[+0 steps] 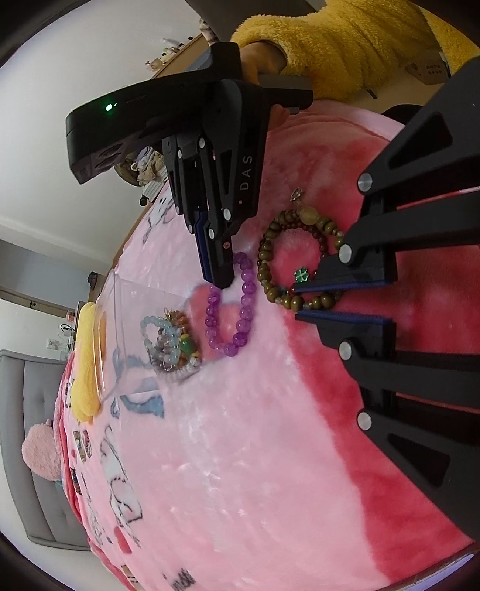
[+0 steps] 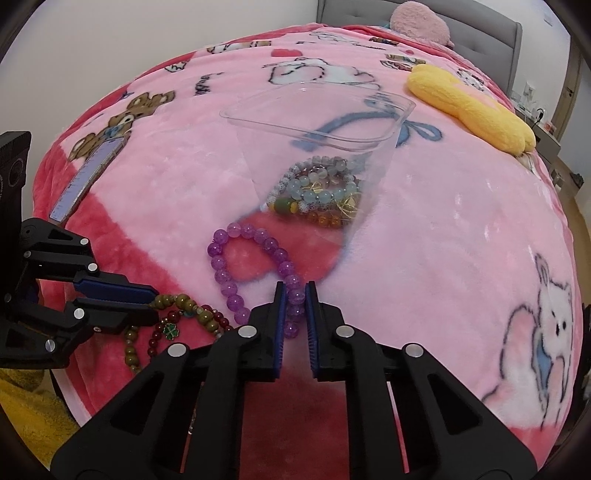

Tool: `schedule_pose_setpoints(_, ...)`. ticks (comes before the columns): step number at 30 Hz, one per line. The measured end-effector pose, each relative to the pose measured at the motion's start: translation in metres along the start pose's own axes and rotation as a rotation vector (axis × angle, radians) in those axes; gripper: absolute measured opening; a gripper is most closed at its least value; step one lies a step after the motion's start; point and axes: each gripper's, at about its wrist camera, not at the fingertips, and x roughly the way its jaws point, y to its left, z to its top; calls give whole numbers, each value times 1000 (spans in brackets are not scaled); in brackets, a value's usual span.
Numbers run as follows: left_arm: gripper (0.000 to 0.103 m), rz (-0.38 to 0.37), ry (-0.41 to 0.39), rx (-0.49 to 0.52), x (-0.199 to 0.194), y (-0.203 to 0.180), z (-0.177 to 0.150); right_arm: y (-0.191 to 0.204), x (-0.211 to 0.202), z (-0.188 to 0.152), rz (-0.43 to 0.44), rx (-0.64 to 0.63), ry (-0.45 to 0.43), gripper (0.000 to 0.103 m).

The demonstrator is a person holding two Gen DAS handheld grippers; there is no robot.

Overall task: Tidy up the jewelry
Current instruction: 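Grasp the purple bead bracelet with the right gripper while the left grasps the brown wooden bracelet, then carry both bracelets over the clear container and open both grippers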

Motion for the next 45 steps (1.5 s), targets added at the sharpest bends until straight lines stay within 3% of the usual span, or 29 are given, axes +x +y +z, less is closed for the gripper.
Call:
schedule_pose_setpoints(15, 9, -1, -82, -25, -25, 3, 12, 9, -26, 4, 1, -8, -69, 10)
schedule_pose_setpoints(33, 9, -7, -203, 38, -56, -16, 42, 19, -111, 13, 10, -11, -283, 10)
schedule_pose_setpoints(45, 9, 63, -245, 73, -54, -21, 67, -3, -136, 31, -14, 44, -383, 10)
